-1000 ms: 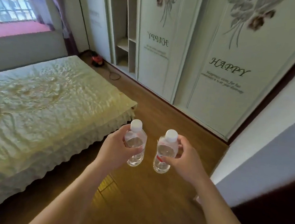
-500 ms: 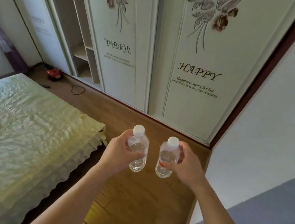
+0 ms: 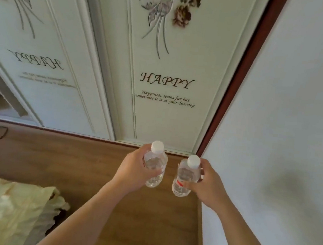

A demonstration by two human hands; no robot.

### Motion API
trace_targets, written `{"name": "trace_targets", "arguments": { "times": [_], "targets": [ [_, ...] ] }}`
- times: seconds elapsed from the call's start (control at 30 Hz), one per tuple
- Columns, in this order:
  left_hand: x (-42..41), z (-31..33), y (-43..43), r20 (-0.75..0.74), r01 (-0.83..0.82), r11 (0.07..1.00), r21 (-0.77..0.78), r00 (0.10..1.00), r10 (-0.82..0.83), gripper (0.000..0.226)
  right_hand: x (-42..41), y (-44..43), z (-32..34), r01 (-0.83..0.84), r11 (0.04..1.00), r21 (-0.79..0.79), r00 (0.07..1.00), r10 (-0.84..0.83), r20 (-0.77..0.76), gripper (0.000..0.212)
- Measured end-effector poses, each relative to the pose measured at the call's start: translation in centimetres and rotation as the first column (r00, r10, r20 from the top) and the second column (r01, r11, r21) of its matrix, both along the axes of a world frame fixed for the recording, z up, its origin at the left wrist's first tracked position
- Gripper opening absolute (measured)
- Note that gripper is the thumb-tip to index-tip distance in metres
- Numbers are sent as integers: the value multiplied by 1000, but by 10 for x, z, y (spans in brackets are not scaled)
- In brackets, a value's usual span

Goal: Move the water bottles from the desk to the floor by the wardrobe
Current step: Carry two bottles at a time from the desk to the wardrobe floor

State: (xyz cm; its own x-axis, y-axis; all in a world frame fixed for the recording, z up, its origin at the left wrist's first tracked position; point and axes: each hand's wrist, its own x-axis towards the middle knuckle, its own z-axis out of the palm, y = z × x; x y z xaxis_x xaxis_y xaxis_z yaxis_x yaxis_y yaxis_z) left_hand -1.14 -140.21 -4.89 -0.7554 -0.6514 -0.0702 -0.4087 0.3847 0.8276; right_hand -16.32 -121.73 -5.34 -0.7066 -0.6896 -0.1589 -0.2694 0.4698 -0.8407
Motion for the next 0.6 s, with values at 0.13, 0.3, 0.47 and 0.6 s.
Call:
{"name": "trace_targets", "arguments": {
  "times": [0.13, 0.3, 0.47, 0.6],
  "targets": [
    [-65, -4, -42, 31, 108, 994, -13, 994, -107, 72, -46, -30, -6, 89, 996, 3, 996, -89, 18, 68],
    [-146, -26, -80, 43, 161, 985, 65, 985, -164, 73, -115, -62, -32, 142, 990, 16, 989, -143, 49, 69],
    [-223, -72, -111, 73, 155, 979, 134, 983, -166, 69, -195, -95, -79, 157, 987, 34, 984, -159, 83, 72],
    [-279, -124, -137, 87, 180, 971, 155, 977, -195, 63, -251, -123, -133, 179, 980, 82, 976, -187, 113, 76]
  ]
}}
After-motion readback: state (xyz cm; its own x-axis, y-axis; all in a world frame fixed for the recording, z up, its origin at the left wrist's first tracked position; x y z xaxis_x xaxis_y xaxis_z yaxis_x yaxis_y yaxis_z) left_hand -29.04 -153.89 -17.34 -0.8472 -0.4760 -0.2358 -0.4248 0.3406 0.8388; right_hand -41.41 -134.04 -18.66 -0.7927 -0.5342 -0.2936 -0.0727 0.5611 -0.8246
